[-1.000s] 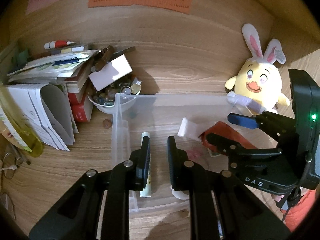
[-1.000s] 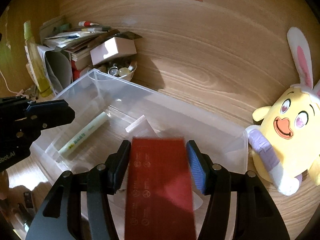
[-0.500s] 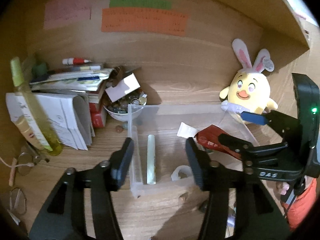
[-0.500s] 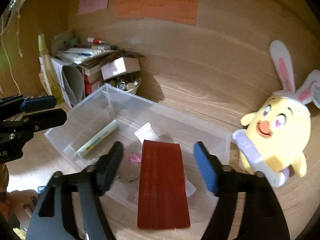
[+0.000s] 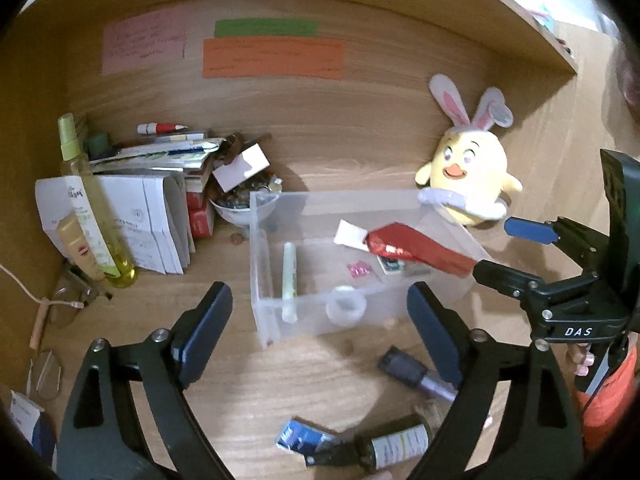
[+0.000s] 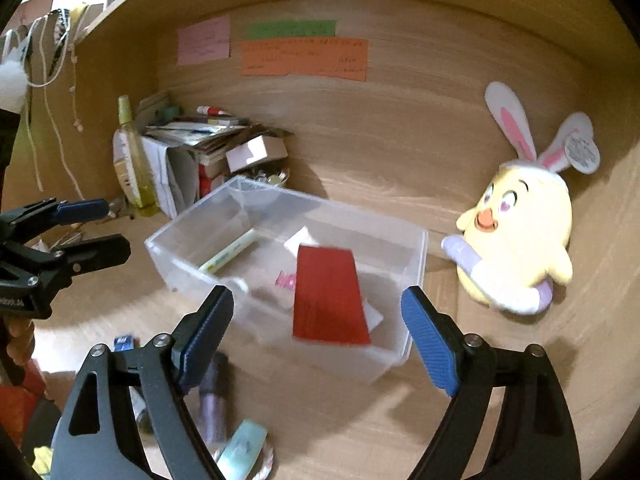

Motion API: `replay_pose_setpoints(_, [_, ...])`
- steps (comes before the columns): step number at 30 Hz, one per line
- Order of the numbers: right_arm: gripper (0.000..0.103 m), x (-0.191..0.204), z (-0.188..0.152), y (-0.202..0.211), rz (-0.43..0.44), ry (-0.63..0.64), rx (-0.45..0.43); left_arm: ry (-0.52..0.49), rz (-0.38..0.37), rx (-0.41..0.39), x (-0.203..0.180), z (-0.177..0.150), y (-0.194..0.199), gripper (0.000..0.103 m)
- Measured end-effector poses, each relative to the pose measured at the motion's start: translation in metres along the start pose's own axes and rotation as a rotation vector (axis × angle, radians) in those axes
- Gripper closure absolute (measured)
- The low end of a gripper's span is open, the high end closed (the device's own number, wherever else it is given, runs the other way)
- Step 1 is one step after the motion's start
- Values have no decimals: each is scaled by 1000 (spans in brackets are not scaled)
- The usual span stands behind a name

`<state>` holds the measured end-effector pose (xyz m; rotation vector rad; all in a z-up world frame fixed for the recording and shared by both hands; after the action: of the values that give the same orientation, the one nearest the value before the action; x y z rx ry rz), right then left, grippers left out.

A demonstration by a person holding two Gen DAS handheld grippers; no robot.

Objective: Organize objects
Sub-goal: 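Grasp the dark green bottle with the left tool while the right tool grasps the mint-green case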

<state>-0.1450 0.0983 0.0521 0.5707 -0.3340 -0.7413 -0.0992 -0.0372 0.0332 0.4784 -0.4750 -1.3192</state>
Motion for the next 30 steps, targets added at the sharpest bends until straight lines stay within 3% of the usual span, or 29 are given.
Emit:
replay_pose_setpoints(18, [21, 17, -79, 2, 86, -74, 72, -63, -32, 95, -25, -75, 15, 9])
replay_pose_setpoints(23, [42, 20, -93, -7, 147, -109, 119, -89, -67, 127, -39, -94, 12, 9])
replay_pose_setpoints(30, [52, 22, -106, -20, 199, -143, 172, -128, -66, 162, -49, -107, 1, 9])
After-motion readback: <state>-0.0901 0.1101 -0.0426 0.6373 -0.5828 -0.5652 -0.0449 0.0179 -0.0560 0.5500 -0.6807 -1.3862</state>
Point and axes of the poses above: each gripper's, at about its wrist camera, not at the fingertips, and y roughly against the way its jaws point, x to its left, z to its top, the point moved 3 cm from there along -y, roughly the way its jaws point, and after that the axes turned 14 degrees about z, right-handed, at the moved point
